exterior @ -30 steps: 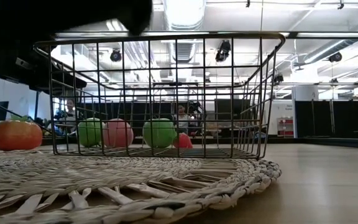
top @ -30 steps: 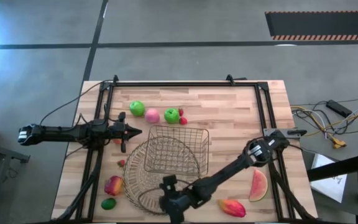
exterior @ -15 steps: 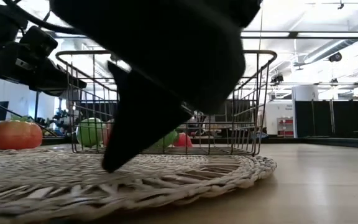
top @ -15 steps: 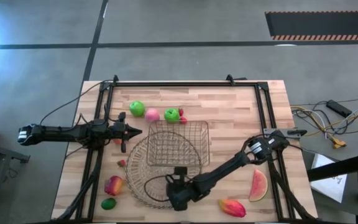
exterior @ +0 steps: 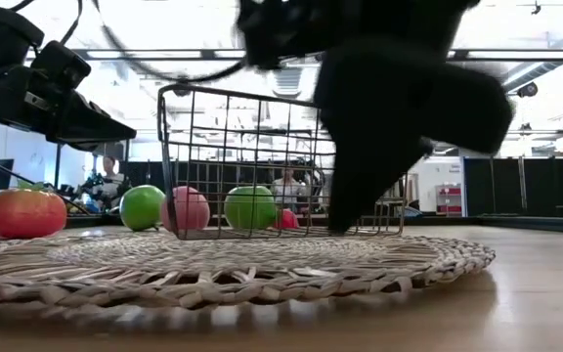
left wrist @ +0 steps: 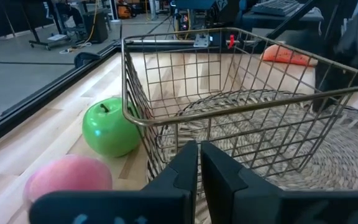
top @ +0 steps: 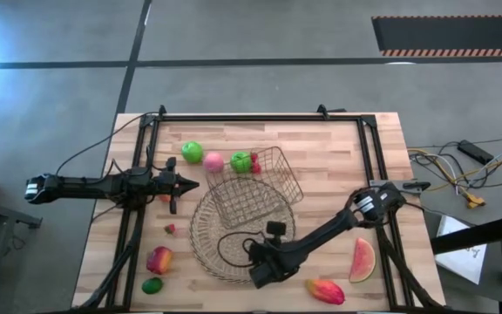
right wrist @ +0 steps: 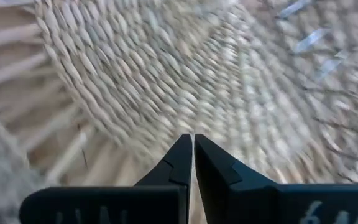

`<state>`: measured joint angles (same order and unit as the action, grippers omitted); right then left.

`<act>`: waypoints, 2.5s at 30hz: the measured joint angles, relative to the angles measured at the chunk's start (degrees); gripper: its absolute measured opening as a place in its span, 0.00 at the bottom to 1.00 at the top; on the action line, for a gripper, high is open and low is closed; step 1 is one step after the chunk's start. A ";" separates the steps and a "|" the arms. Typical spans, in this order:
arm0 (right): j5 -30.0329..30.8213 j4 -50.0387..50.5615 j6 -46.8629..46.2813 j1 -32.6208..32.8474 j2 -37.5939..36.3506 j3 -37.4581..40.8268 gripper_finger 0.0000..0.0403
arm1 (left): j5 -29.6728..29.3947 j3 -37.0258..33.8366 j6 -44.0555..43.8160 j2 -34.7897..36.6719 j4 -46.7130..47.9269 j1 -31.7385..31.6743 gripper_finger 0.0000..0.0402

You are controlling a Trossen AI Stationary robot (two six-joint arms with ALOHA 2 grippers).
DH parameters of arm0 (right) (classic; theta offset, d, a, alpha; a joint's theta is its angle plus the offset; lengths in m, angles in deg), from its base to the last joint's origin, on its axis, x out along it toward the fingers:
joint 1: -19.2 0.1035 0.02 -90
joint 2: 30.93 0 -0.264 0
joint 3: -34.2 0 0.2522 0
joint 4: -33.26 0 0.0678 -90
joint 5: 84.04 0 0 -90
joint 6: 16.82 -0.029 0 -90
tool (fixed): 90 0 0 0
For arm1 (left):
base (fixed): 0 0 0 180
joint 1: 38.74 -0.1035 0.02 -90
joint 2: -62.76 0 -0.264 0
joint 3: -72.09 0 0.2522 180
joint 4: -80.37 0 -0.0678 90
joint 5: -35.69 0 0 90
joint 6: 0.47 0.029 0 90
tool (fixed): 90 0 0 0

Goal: Build produce basket
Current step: Adjust the gold wire basket

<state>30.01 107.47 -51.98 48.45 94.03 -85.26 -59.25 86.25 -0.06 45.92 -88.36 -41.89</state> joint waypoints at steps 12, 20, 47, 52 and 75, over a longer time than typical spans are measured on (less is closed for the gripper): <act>4.50 -6.71 12.77 1.72 -13.54 1.65 0.03 | 0.01 0.00 0.02 0.00 0.00 -0.02 0.01; -0.41 -9.28 25.61 -5.16 -17.33 1.69 0.12 | 0.01 0.00 0.02 0.00 -0.01 0.01 0.01; -1.57 -3.29 35.65 -11.68 -12.77 2.94 0.04 | 0.01 0.00 0.00 0.00 0.00 -0.01 0.01; 0.26 -3.37 36.37 -9.91 -13.00 0.52 0.03 | 0.01 0.00 0.02 0.00 -0.01 0.00 0.01; 7.53 -7.12 35.08 1.77 -11.26 -7.29 0.03 | 0.05 0.00 0.02 0.03 -0.01 -0.01 0.01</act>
<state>37.54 100.35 -16.91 50.22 82.77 -92.55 -59.20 86.25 -0.04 45.95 -88.37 -41.89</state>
